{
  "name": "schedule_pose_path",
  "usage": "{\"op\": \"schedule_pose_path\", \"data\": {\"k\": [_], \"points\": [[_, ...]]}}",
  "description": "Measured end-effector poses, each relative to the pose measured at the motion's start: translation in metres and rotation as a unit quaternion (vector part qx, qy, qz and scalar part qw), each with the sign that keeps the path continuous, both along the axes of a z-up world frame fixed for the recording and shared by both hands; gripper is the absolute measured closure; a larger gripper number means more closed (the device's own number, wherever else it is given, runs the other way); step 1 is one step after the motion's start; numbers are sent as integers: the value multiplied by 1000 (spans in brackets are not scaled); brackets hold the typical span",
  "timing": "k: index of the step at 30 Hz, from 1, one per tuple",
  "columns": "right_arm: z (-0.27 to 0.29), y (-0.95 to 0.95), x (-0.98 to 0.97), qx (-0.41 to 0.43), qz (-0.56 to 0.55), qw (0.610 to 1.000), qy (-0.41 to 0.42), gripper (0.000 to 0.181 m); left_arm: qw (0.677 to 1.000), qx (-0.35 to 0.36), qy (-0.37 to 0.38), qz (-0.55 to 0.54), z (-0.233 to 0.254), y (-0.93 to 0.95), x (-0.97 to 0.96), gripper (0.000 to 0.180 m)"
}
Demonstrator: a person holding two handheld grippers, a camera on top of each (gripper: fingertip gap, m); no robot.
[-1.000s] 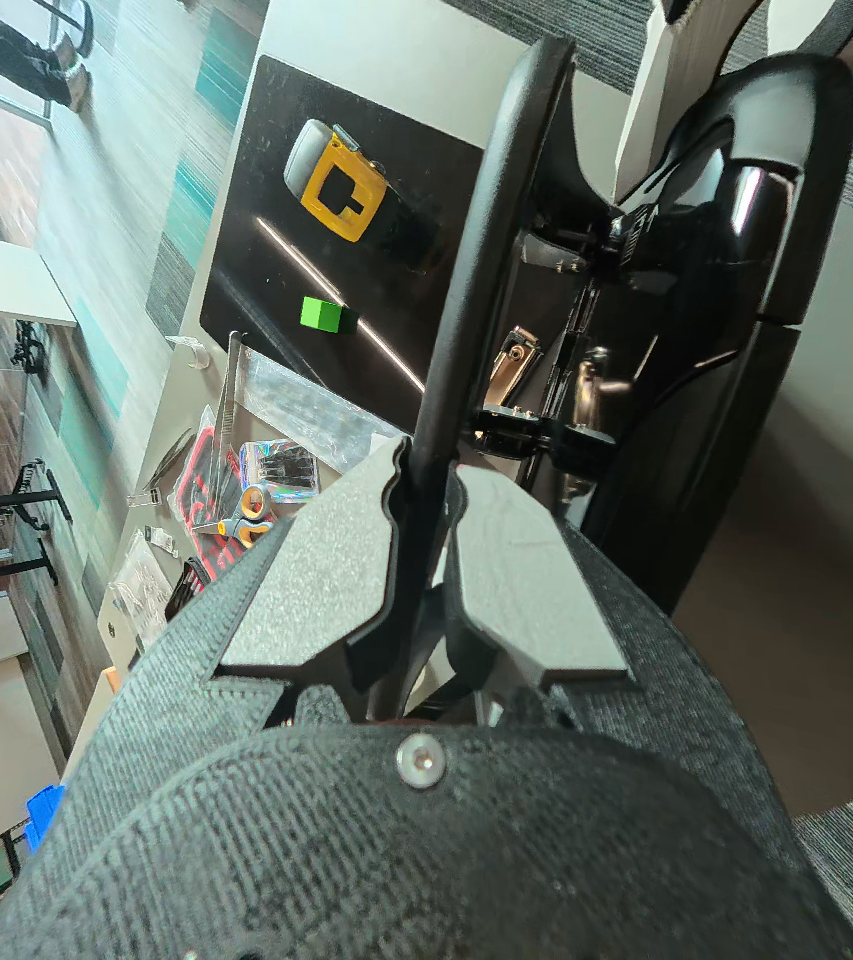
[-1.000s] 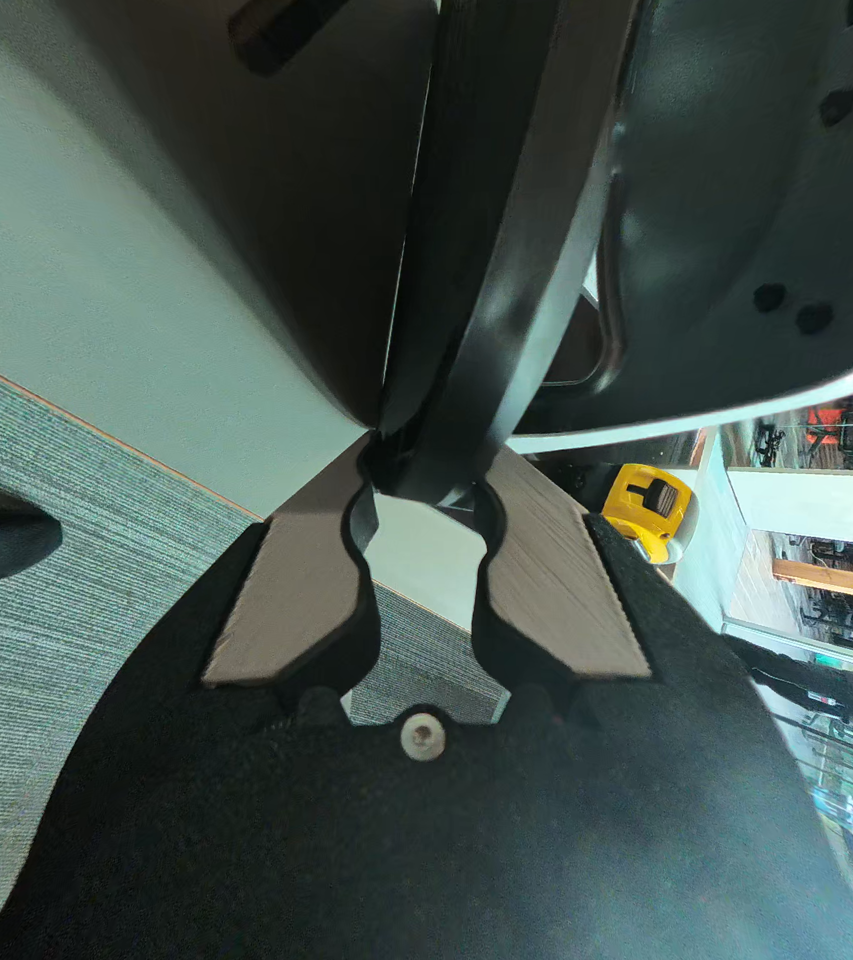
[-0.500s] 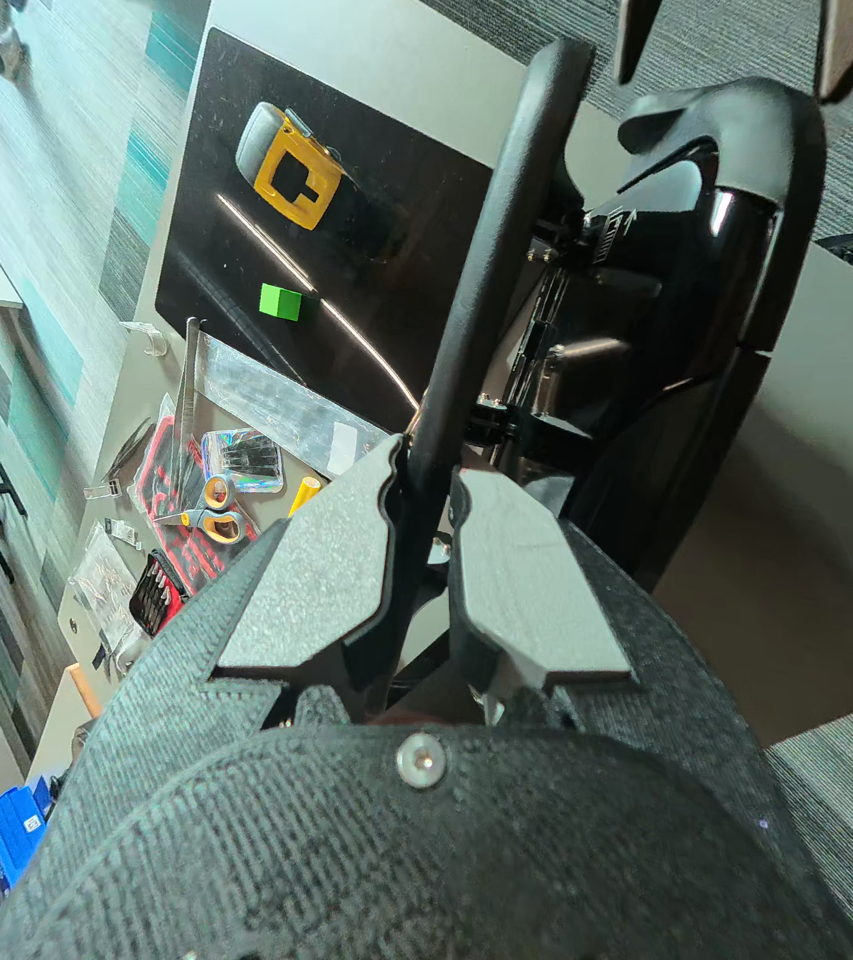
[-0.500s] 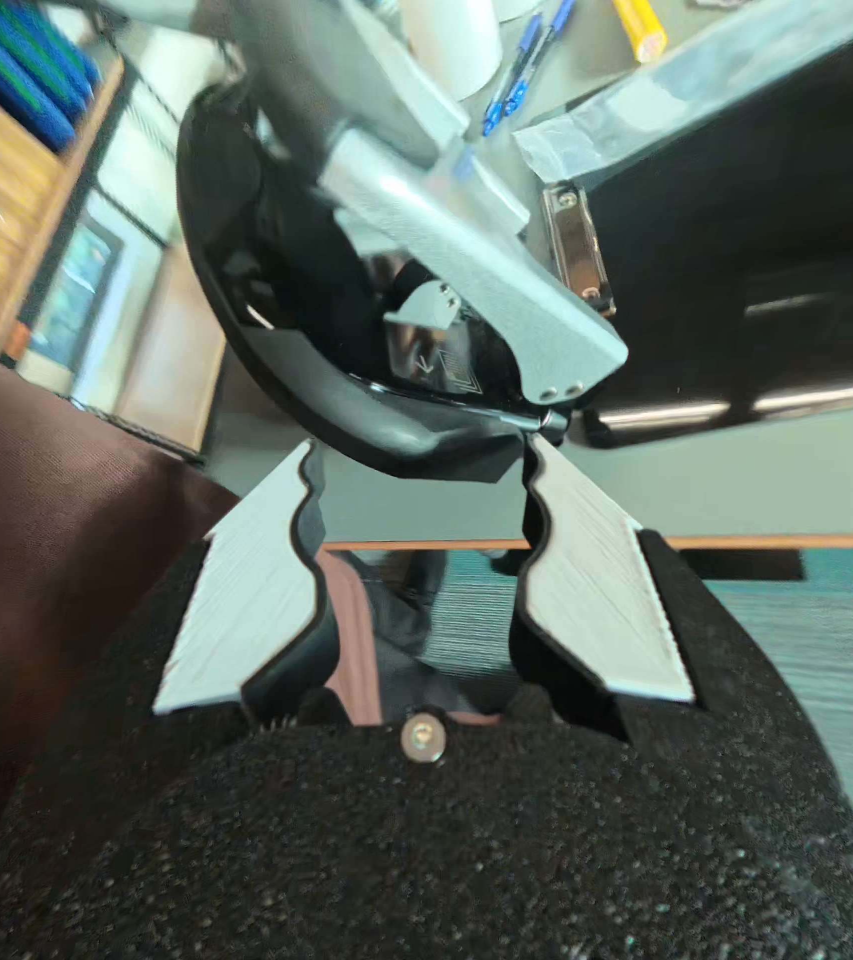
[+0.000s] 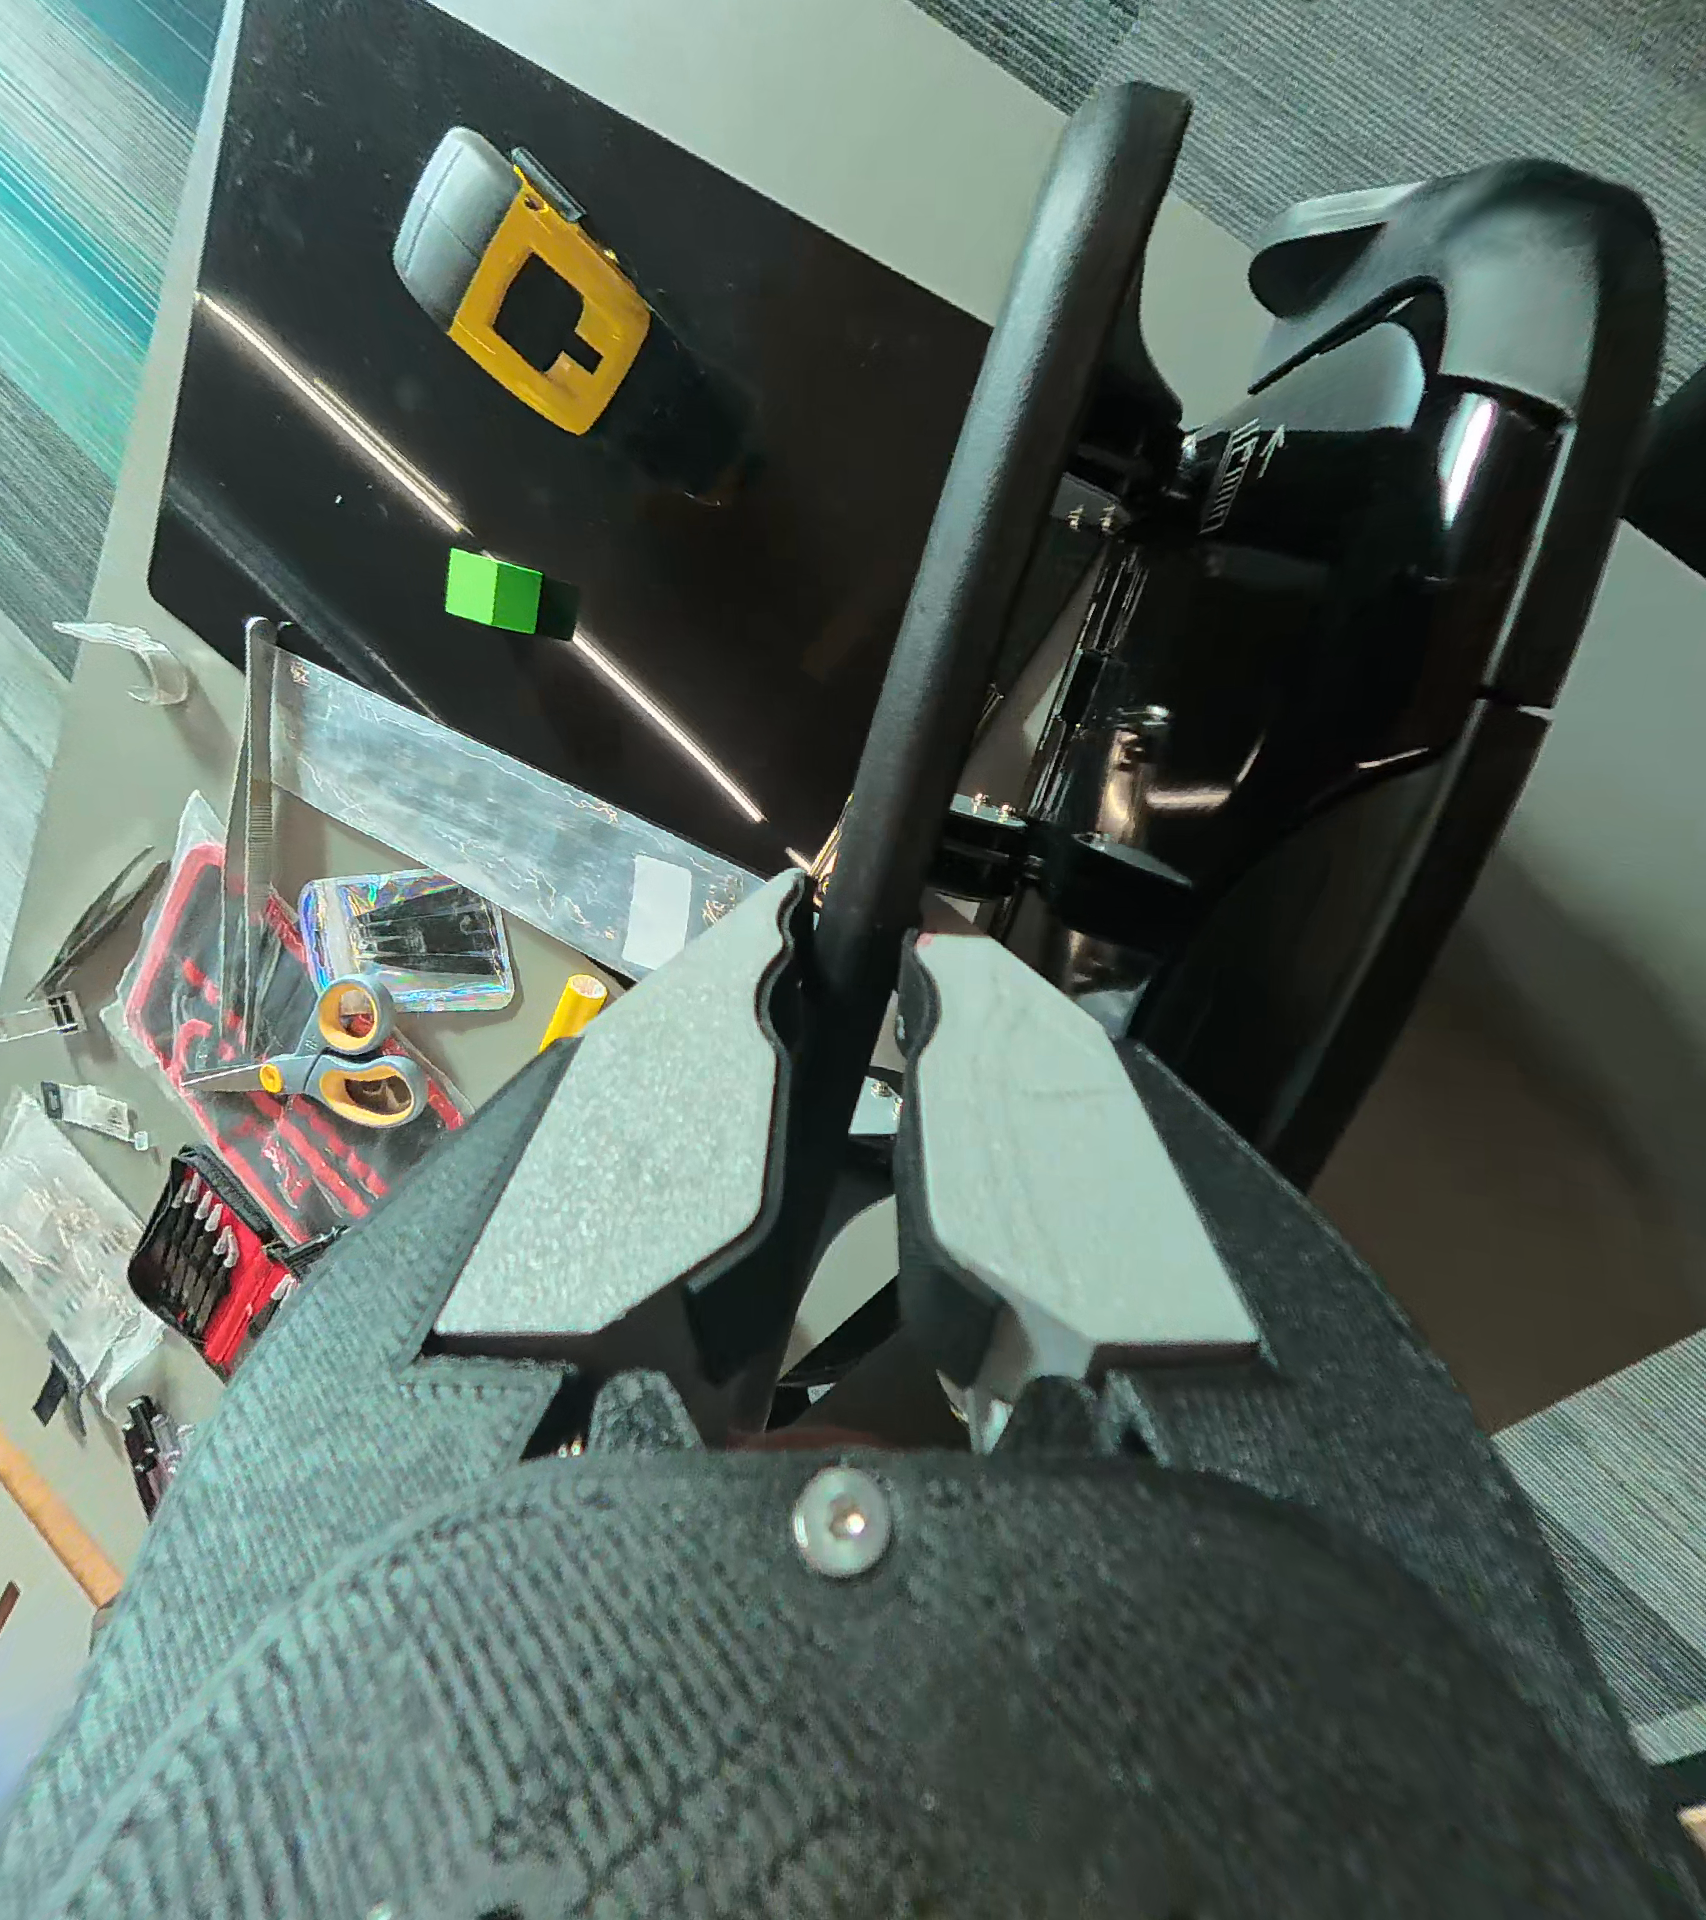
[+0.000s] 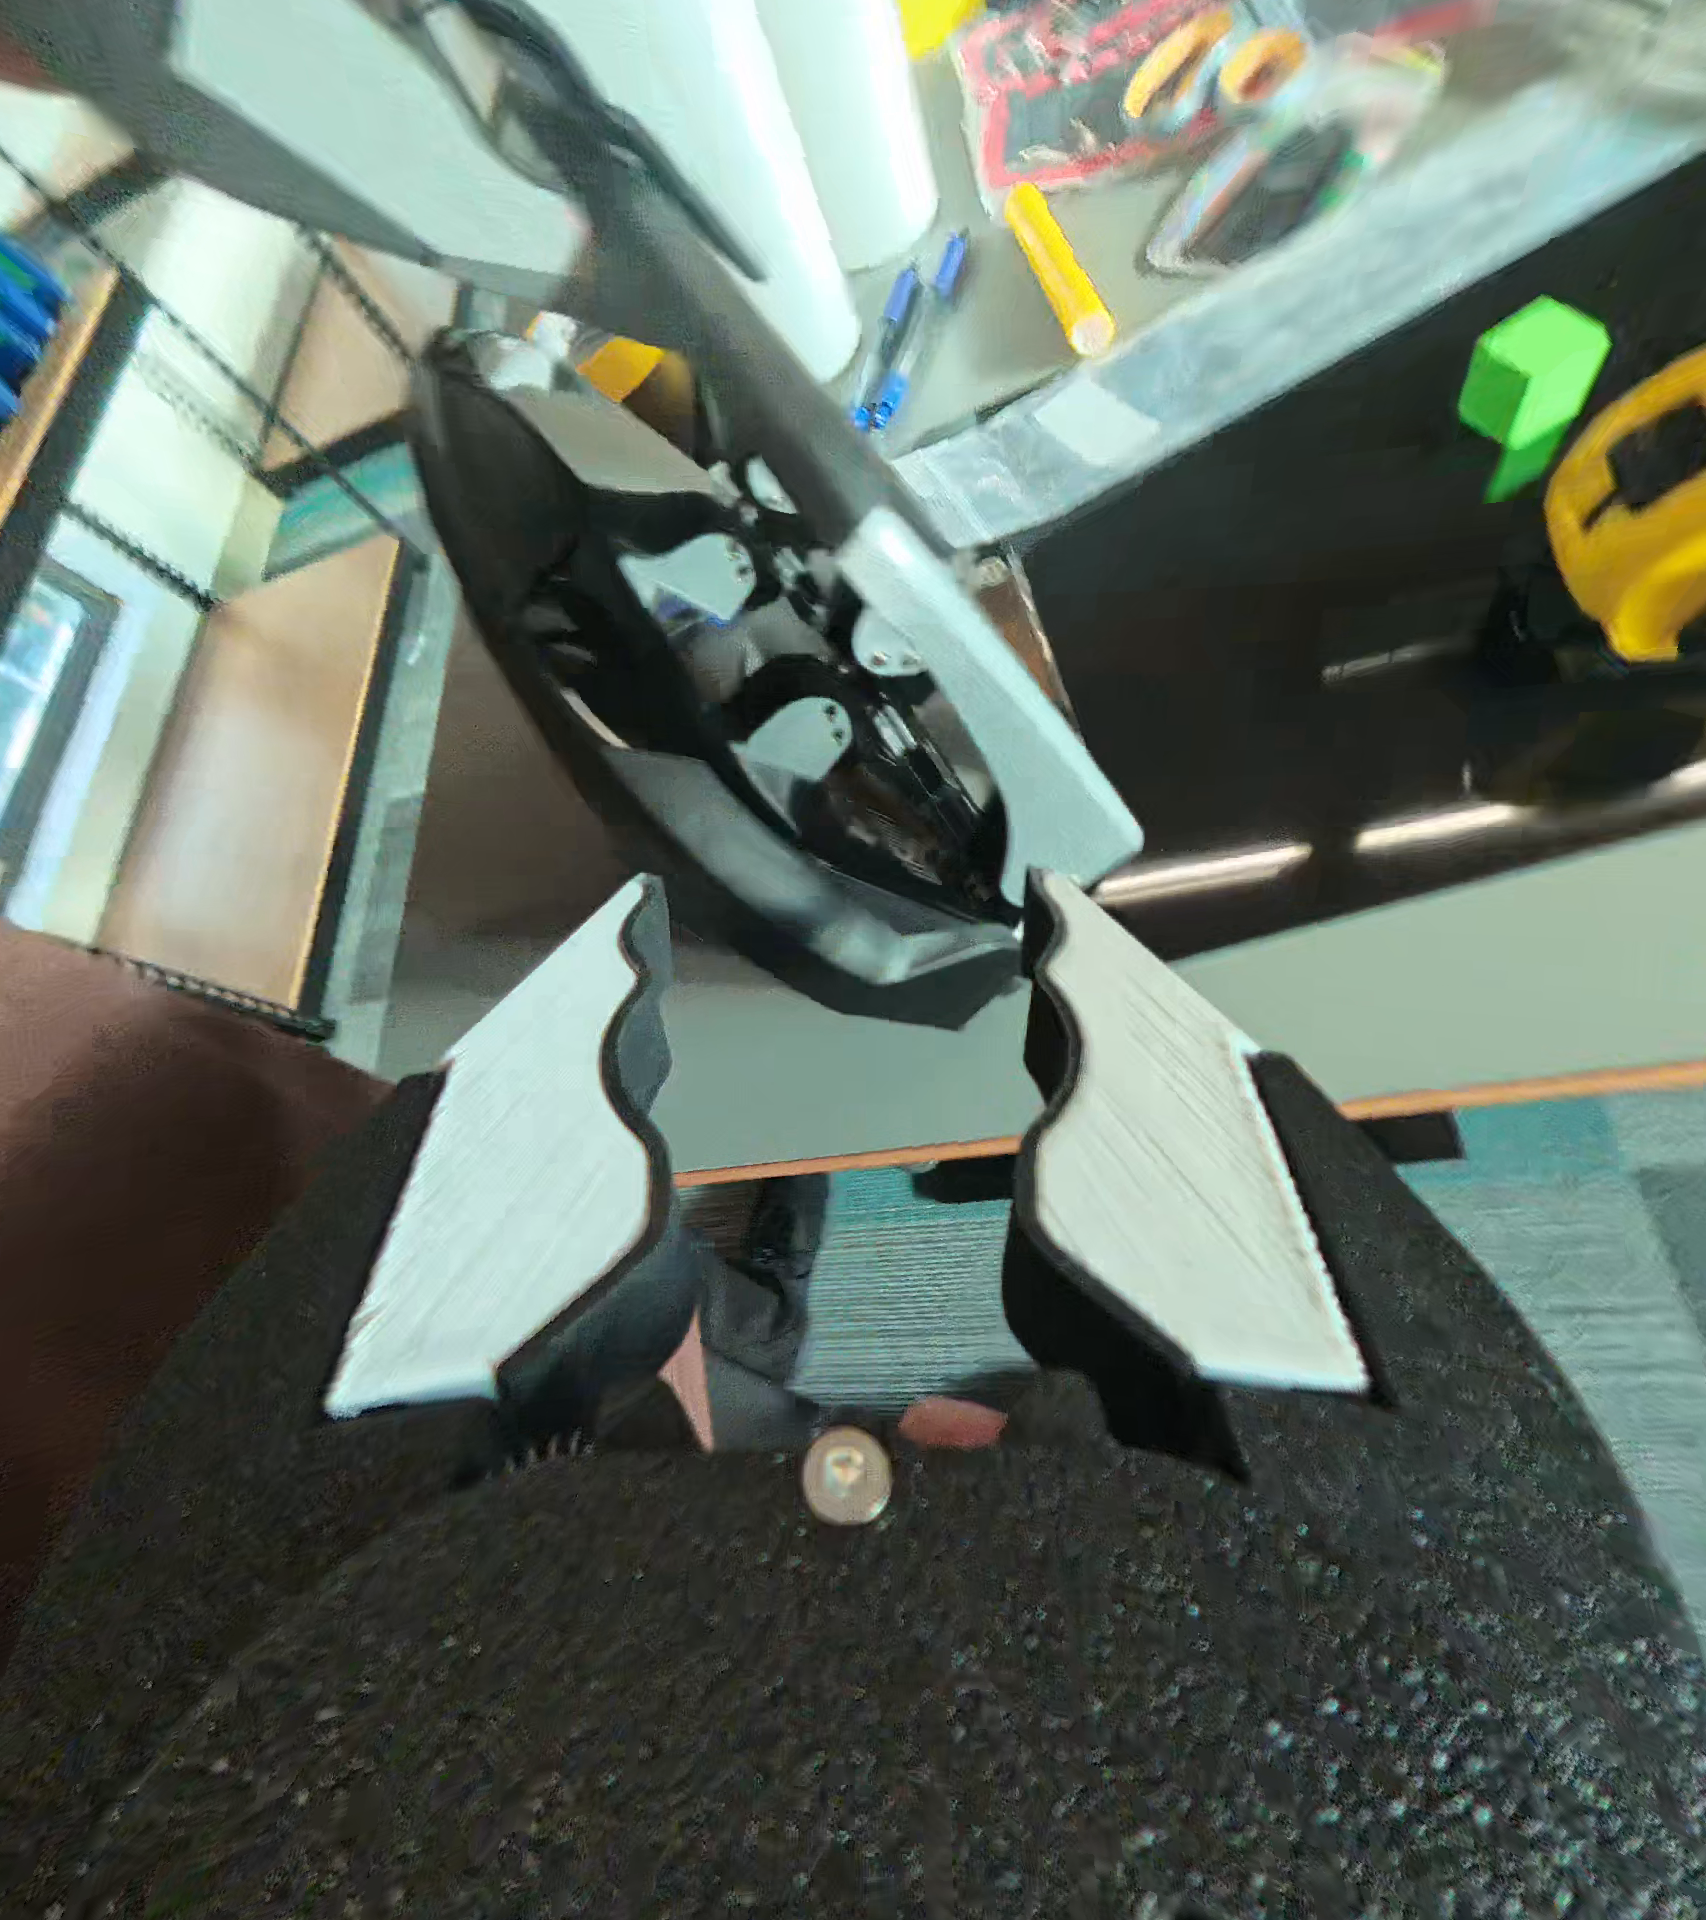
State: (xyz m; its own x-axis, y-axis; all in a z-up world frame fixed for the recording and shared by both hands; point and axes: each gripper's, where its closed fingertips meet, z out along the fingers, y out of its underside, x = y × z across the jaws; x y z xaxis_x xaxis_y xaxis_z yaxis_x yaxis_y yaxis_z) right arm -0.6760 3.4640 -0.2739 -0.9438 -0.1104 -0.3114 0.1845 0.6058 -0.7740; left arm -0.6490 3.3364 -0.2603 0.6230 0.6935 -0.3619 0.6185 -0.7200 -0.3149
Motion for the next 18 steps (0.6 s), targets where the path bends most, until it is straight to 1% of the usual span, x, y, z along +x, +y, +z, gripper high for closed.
{"op": "schedule_pose_path", "data": {"k": [2,4,7,9,11,12,14,15,17,18], "points": [[7,-4,21,-2,43,998,41,116,1000,3,-5,1,0,-1,-1,167],[2,-9,34,15,66,994,86,112,1000,5,-12,4,-1,-1,-2,167],[-13,-16,33,41,71,984,159,119,1000,10,-19,8,-1,0,0,166],[-19,-18,37,48,87,977,188,129,1000,12,-20,7,-1,1,1,166],[-21,-20,36,49,87,967,235,143,1000,14,-20,6,-1,1,2,166],[-21,-20,33,47,81,961,261,153,1000,14,-20,7,-1,1,1,166],[-21,-20,31,31,82,950,300,156,1000,14,-18,9,-1,0,0,166],[-22,-20,30,23,82,941,329,157,1000,14,-16,13,-1,-1,-1,166],[-23,-21,26,6,91,905,417,157,1000,9,-6,23,0,-4,-6,167],[-22,-21,25,-1,96,892,441,156,1000,10,-6,29,-1,-5,-7,167]]}}
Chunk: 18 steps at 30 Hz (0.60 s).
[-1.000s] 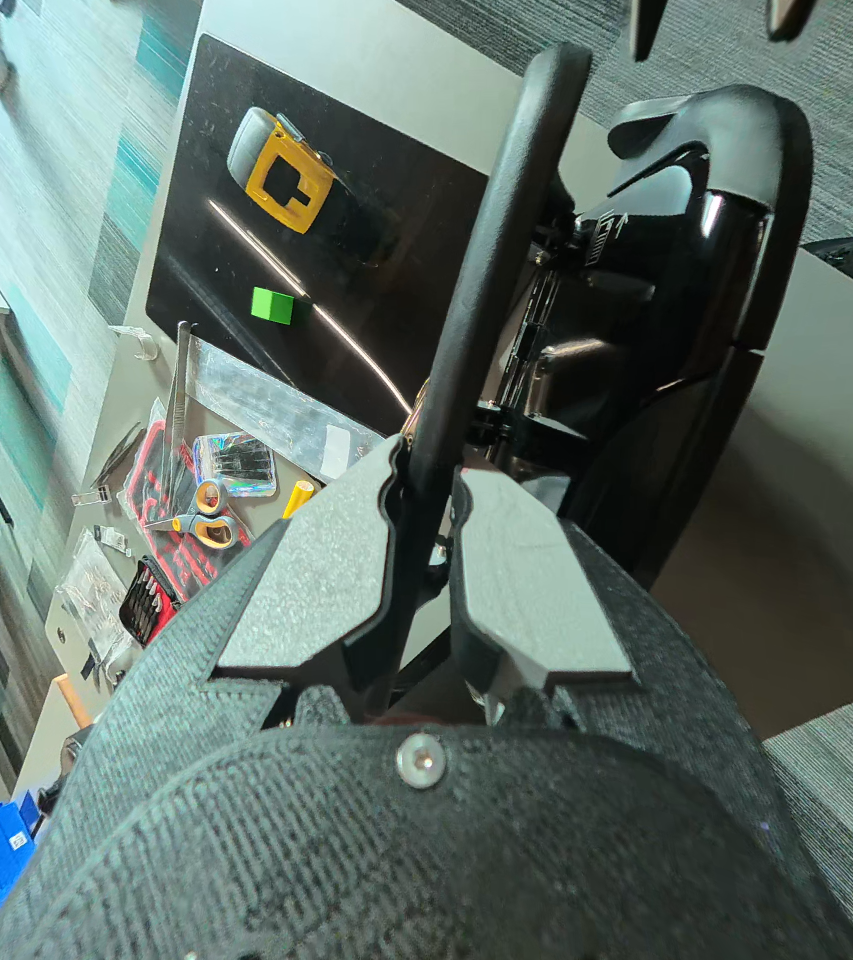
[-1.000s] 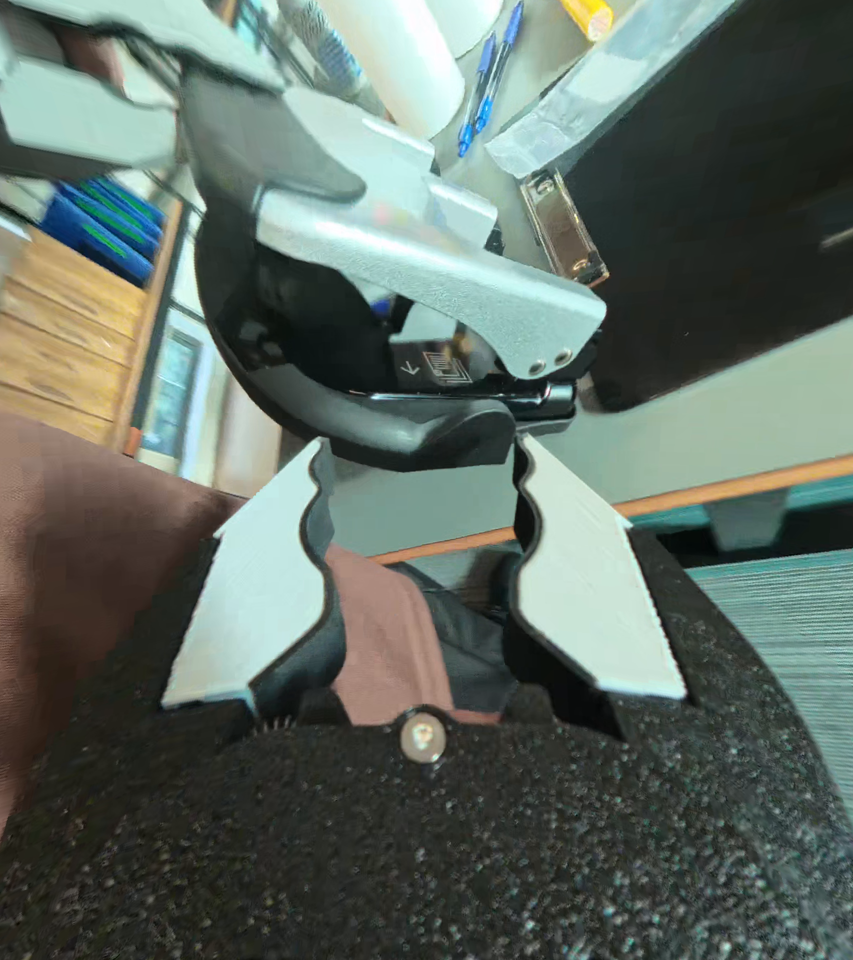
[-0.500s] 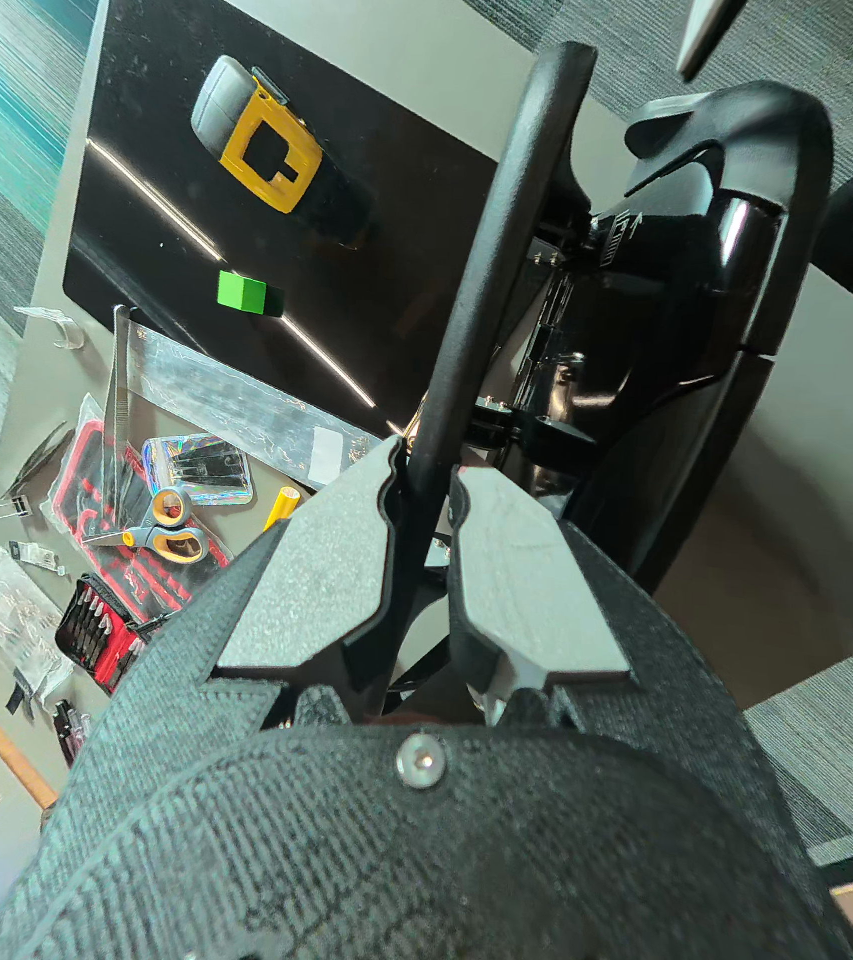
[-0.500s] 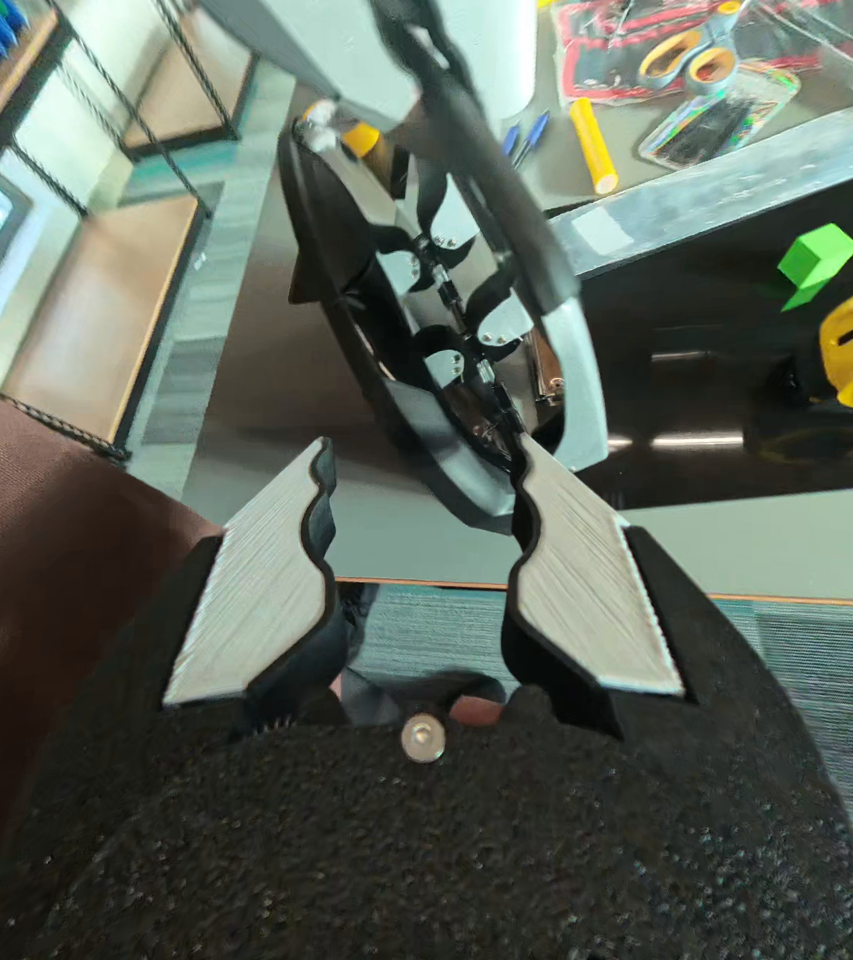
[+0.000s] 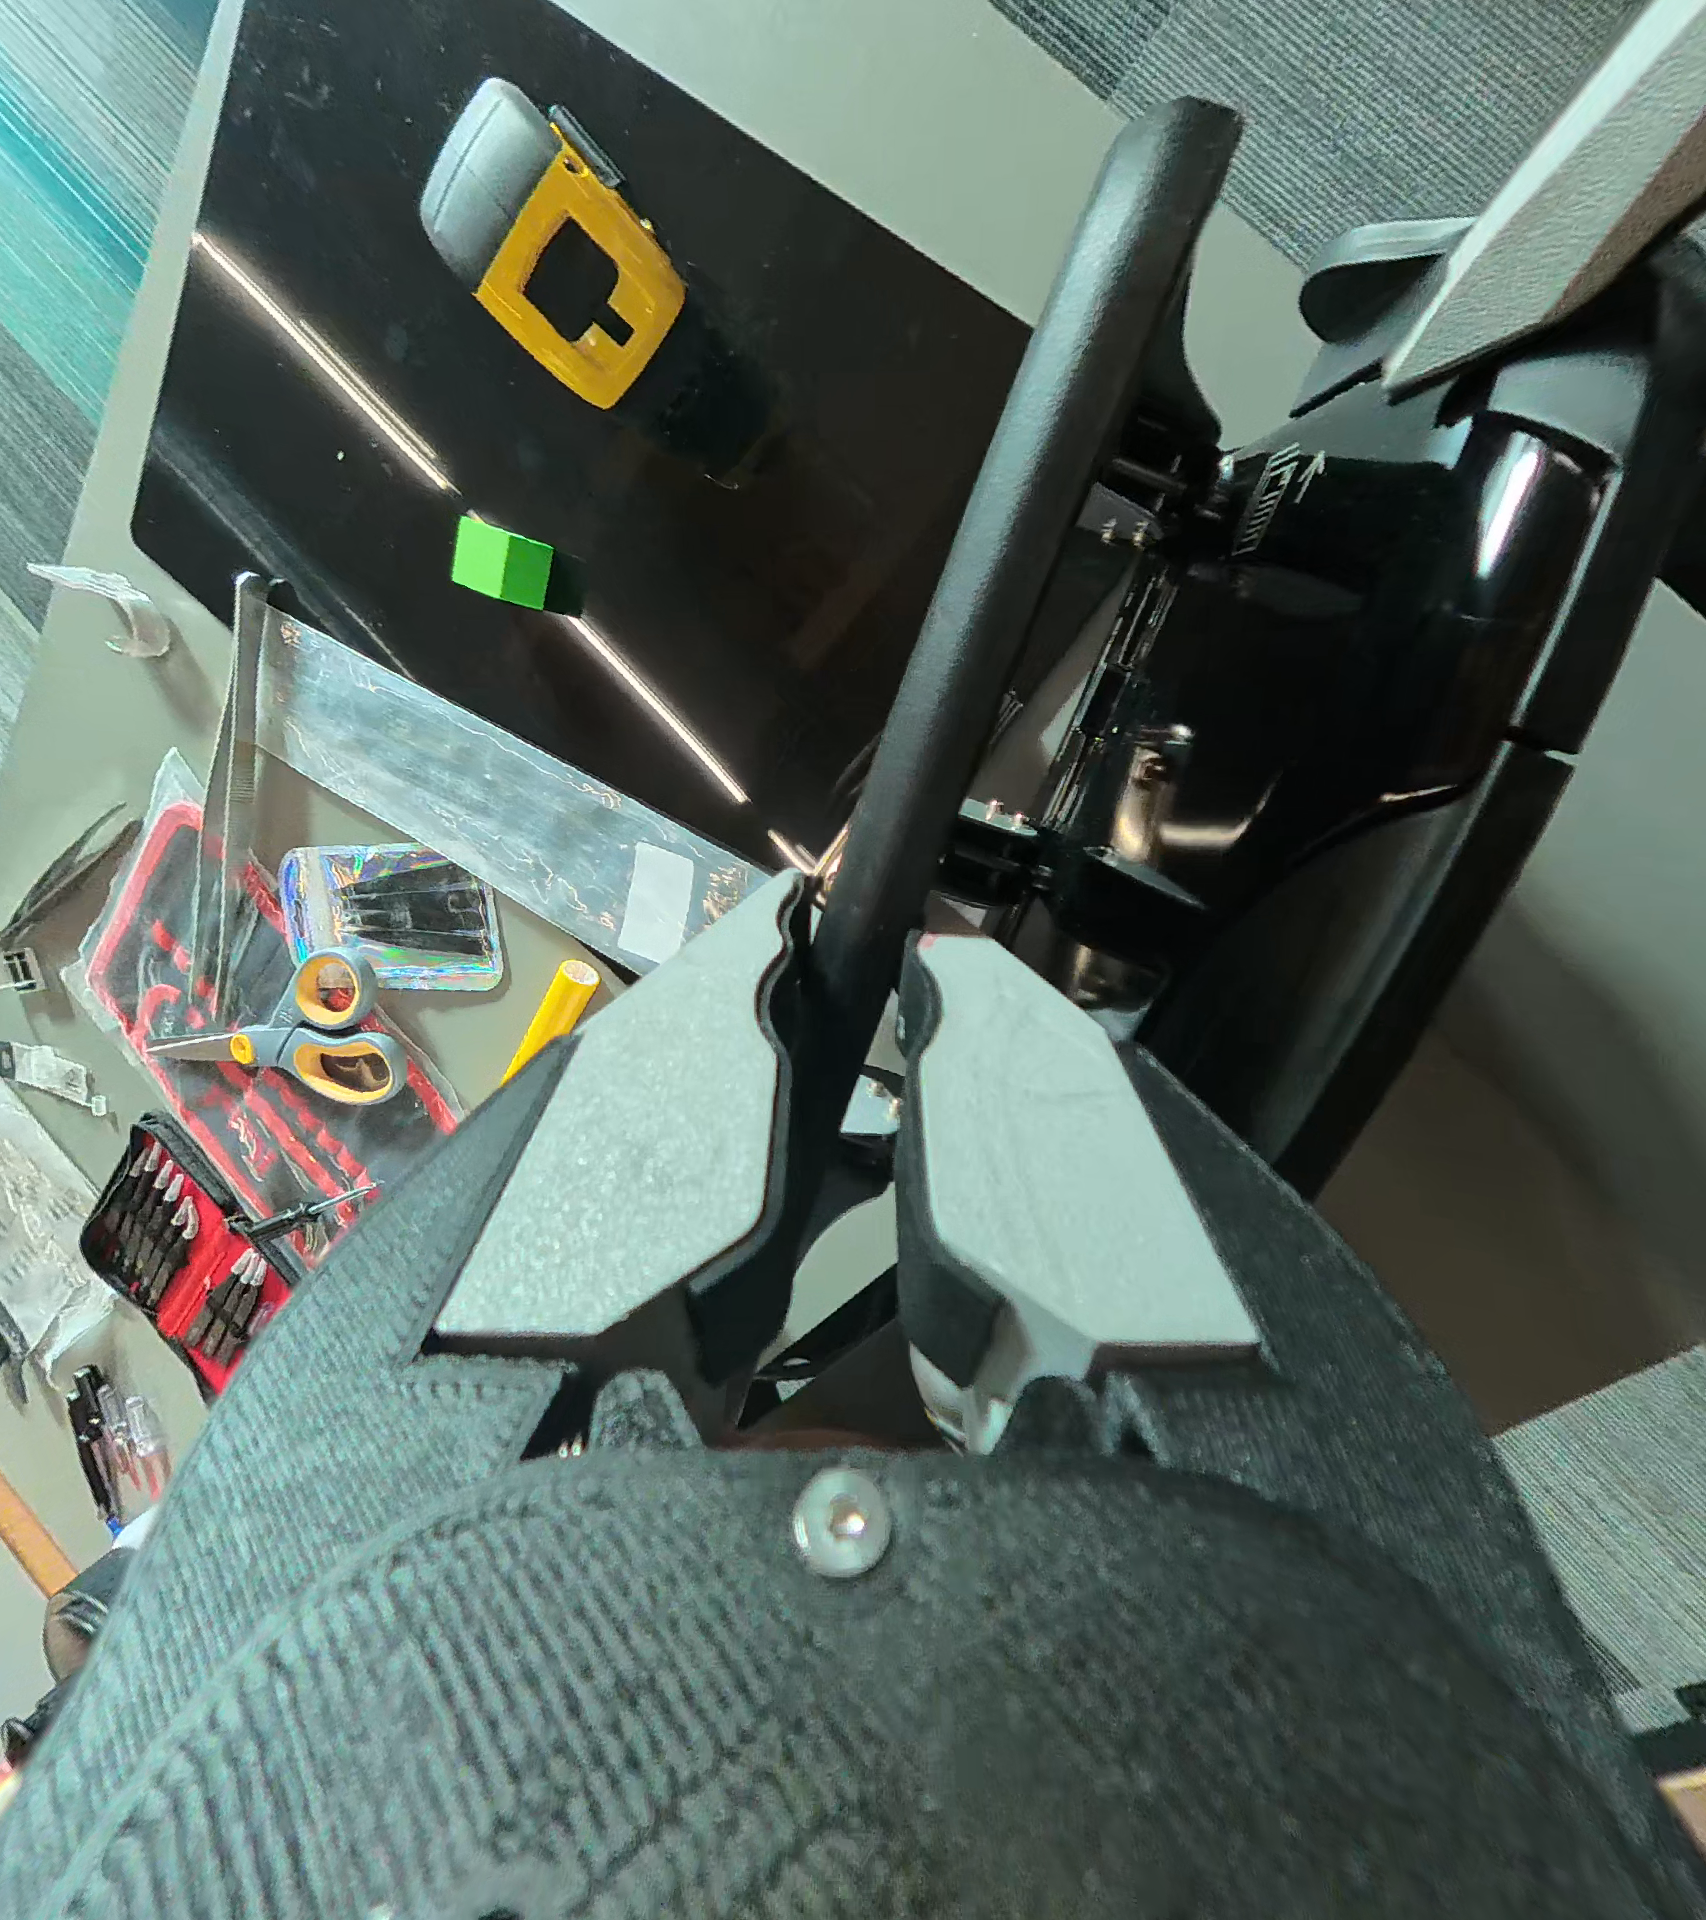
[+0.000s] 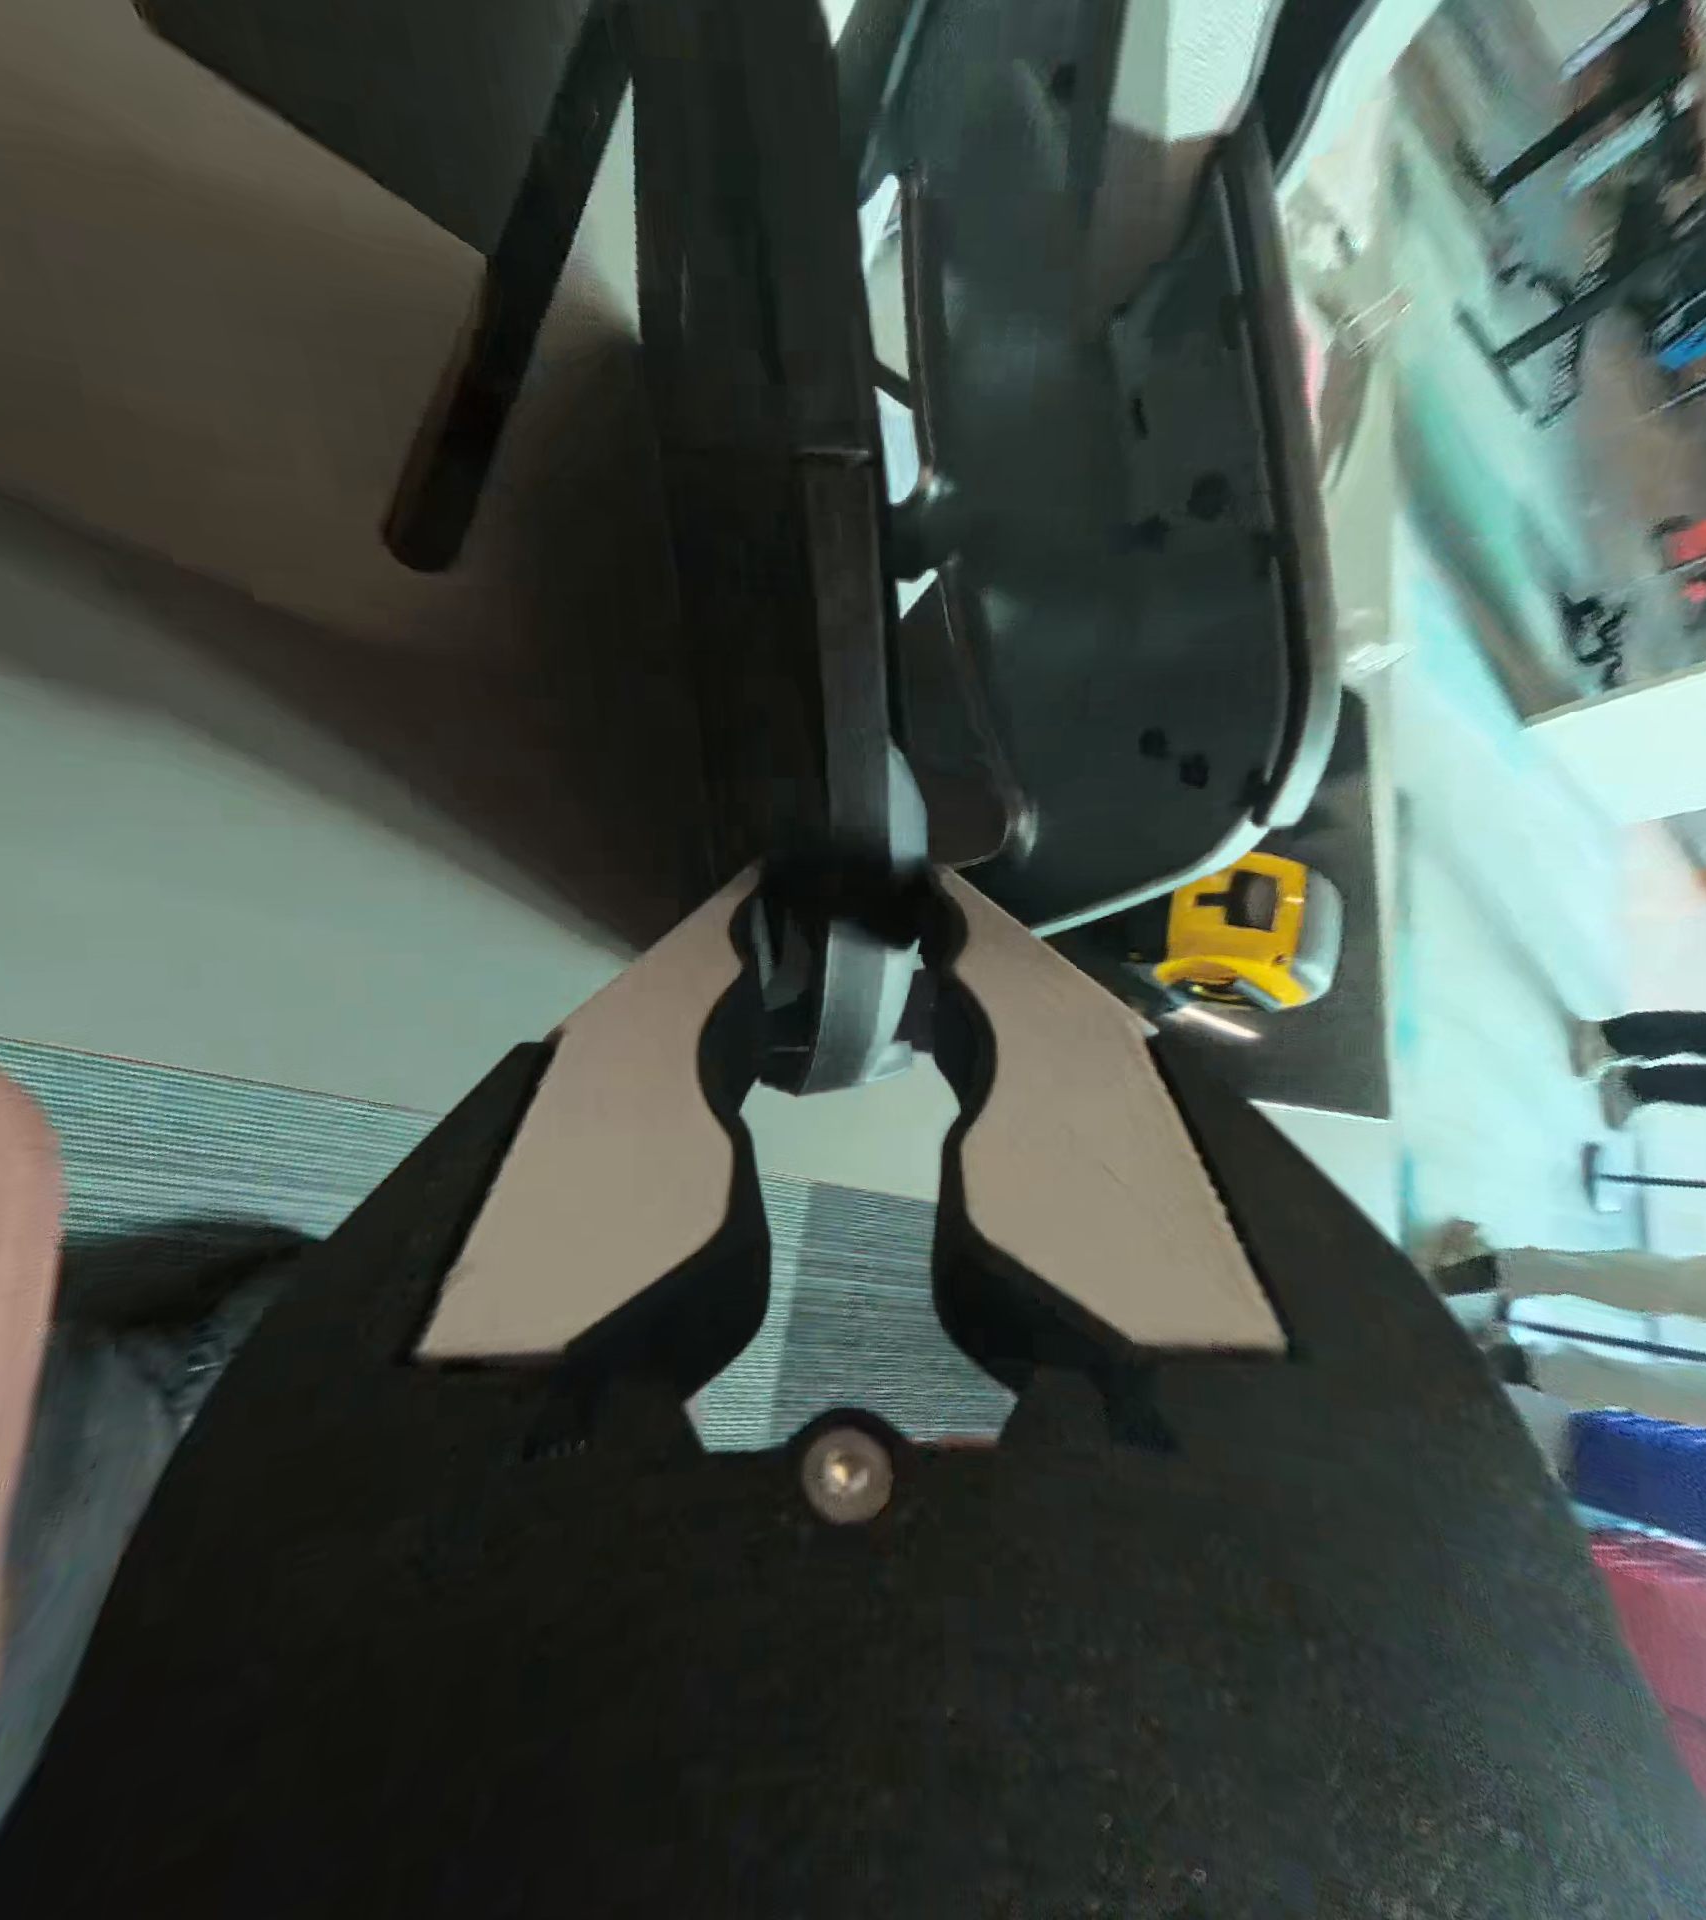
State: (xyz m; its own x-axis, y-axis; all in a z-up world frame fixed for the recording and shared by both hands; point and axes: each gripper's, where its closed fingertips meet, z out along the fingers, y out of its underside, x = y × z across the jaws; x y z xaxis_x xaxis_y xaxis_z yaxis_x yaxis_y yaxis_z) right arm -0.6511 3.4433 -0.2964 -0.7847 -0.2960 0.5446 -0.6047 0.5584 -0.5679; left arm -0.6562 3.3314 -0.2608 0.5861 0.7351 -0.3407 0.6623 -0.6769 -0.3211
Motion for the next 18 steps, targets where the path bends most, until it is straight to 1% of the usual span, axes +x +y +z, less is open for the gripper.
{"op": "schedule_pose_path", "data": {"k": [6,9,10,11,13,15,16,18], "points": [[1,3,4,6,5,999,-42,158,1000,5,-11,-1,0,3,5,166],[6,14,5,-17,-18,995,-101,160,1000,0,-3,-10,0,7,12,166],[8,19,2,-24,-32,992,-123,157,1000,0,-2,-10,0,8,14,165],[10,23,-3,-30,-47,988,-141,145,1000,0,-2,-10,0,8,14,165],[15,26,-15,-36,-66,983,-170,107,1000,-1,1,-10,0,8,14,166],[22,18,-28,-40,-77,981,-173,65,1000,-2,3,-10,0,7,12,166],[24,11,-30,-37,-67,983,-169,57,1000,-2,3,-10,0,7,11,166],[26,-5,-30,-24,-37,988,-147,53,1000,-2,2,-12,0,7,10,166]]}}
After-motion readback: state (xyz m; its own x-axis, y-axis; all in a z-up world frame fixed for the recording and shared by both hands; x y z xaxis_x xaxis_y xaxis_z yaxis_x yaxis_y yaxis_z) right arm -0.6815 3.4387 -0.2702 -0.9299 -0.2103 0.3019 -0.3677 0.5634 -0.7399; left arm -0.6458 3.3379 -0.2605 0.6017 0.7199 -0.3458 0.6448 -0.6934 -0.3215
